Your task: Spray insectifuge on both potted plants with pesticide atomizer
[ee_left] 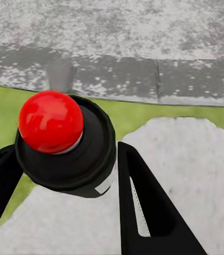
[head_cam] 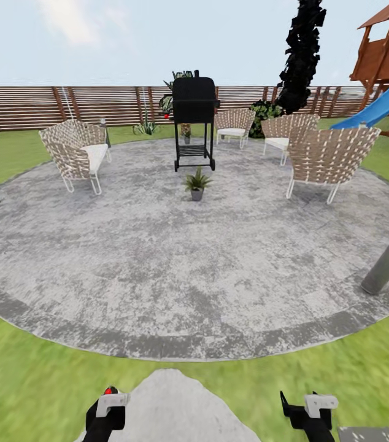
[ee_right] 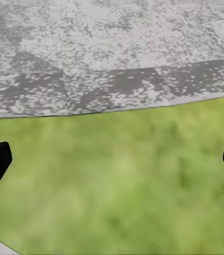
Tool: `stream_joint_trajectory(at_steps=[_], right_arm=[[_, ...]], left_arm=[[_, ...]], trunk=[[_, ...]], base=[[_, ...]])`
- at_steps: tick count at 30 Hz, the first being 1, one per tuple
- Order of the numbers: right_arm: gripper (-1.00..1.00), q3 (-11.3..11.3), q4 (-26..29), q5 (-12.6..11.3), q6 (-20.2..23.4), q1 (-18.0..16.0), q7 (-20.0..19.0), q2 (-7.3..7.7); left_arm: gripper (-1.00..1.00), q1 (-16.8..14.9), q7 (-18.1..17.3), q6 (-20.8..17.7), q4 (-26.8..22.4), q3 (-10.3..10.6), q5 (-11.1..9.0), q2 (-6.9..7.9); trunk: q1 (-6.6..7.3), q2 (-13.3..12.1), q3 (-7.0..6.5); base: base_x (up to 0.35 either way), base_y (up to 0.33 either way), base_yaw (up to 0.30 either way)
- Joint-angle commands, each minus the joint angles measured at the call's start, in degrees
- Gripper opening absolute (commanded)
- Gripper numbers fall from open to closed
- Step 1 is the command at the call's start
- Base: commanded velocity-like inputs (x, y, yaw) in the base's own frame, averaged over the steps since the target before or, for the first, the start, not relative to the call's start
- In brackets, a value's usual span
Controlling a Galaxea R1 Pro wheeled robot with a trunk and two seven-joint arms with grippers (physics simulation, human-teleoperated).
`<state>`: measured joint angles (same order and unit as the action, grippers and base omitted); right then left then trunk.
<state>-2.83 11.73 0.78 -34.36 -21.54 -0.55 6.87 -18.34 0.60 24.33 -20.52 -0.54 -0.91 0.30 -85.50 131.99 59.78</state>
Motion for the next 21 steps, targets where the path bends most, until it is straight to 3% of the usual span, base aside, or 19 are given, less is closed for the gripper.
stream_joint_trajectory(at_steps=[1,21], right_arm=[[1.0,-0.2,0.0,0.1,-0.2,0.0,-0.1,-0.02],[1.0,-0.2,0.0,0.1,-0.2,0.0,-0.1,-0.02]], left_arm=[[-1.0,0.0,0.1,0.2,0.0,0.0,-0.1,0.0],[-1.0,0.0,0.1,0.2,0.0,0.0,-0.1,0.0]], trunk=[[-0.02,0.0,0.05],[-0.02,0.0,0.05]], base=[[0.335,0.0,0.0],[0.335,0.0,0.0]])
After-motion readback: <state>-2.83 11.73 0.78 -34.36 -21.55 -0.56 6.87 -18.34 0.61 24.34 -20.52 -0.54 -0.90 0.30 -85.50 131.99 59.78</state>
